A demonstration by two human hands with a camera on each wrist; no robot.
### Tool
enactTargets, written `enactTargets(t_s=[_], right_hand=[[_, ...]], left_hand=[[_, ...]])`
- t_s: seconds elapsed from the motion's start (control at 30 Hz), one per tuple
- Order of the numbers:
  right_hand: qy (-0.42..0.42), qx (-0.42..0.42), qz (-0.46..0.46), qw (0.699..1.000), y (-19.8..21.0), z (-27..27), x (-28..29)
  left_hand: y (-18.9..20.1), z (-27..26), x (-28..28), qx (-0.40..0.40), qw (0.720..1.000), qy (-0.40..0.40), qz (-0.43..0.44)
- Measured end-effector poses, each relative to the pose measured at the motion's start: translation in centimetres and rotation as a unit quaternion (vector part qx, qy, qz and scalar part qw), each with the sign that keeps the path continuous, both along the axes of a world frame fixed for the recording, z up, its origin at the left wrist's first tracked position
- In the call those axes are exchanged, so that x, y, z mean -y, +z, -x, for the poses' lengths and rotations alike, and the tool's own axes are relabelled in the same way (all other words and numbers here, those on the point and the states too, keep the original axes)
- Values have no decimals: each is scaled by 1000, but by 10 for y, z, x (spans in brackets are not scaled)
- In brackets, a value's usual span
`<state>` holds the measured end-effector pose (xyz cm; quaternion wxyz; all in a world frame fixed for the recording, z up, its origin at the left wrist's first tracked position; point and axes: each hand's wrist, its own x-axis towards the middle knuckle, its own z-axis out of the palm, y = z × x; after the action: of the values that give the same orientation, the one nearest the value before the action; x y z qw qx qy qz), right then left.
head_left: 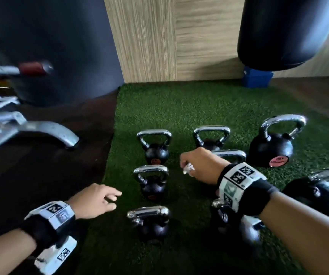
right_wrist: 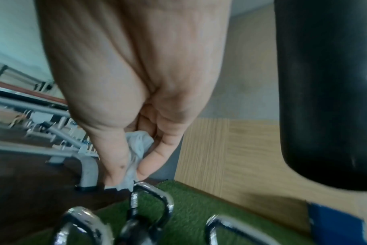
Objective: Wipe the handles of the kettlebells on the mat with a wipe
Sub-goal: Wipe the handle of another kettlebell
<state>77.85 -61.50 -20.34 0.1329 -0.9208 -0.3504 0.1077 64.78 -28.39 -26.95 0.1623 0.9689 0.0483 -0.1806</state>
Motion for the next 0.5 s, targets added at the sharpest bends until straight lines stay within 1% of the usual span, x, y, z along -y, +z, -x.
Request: enactTargets(t_s=[0.1,0.2,0.33,0.43,0.5], right_hand=[[-3,11,33,999,9,-15,7],[-12,-3,-6,1000,-6,-27,-10],[-41,-38,-92,994,-46,-39,-50],[-98,-53,-160,981,-74,-54,-74],[-122,-61,-201,970,-85,-62,-86]], left_hand=[[9,-1,-12,-35,999,3,-12],[0,-17,-28,-31,999,11,-8],[-48,-46,-46,-49,998,17,30],[-92,-80,-61,-68,995,27,70],[-121,-102,-67,-70,990,35,116]])
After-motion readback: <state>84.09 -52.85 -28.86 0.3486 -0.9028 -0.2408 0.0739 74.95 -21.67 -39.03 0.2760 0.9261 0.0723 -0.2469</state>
